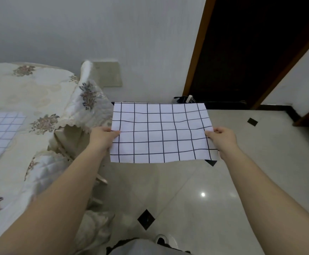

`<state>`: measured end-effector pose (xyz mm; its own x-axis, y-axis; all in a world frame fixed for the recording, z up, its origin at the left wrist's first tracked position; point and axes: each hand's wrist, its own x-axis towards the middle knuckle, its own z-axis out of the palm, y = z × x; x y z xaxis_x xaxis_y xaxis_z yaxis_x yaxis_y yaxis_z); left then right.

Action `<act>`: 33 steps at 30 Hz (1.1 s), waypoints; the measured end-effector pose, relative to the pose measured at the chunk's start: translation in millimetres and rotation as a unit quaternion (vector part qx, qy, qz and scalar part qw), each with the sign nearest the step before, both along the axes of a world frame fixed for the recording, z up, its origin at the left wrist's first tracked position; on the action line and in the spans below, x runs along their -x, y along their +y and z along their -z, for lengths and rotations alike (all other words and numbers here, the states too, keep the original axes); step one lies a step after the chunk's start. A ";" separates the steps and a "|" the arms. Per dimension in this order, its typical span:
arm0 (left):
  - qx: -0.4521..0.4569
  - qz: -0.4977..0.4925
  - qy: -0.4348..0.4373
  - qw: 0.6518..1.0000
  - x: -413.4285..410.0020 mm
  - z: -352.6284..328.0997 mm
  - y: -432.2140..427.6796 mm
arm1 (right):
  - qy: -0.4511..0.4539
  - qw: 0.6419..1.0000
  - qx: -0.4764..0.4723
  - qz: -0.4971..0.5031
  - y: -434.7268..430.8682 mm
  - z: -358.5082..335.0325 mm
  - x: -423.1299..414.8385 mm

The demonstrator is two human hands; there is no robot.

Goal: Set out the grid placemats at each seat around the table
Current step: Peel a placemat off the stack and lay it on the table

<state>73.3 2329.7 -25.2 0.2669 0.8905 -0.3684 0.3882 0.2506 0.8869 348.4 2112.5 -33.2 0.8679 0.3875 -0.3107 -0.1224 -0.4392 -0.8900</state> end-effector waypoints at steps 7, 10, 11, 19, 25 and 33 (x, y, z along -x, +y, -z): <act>0.014 -0.018 0.009 1.000 -40.2 10.1 27.2 | 0.014 1.000 0.009 -0.008 37.5 13.1 -40.4; 0.015 -0.018 0.019 1.000 -58.7 15.3 44.9 | 0.009 1.000 0.011 -0.025 60.2 17.7 -61.0; 0.015 -0.018 0.021 1.000 -65.4 15.8 51.0 | 0.008 0.999 0.012 -0.030 68.8 18.9 -67.9; 0.057 -0.051 -0.004 0.997 -126.2 34.7 143.7 | 0.003 0.998 0.022 -0.052 176.0 38.1 -145.5; 0.067 -0.079 -0.009 0.995 -170.6 27.1 229.4 | 0.008 0.996 0.042 -0.082 282.3 36.5 -200.6; 0.047 -0.107 -0.027 0.993 -221.7 9.2 322.8 | -0.009 0.993 0.057 -0.107 391.1 21.4 -252.7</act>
<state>295.0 2652.5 -34.5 0.0966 0.8916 -0.4424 0.2692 0.4045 0.8740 601.1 2503.5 -54.6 0.7756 0.5269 -0.3475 0.0004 -0.5510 -0.8345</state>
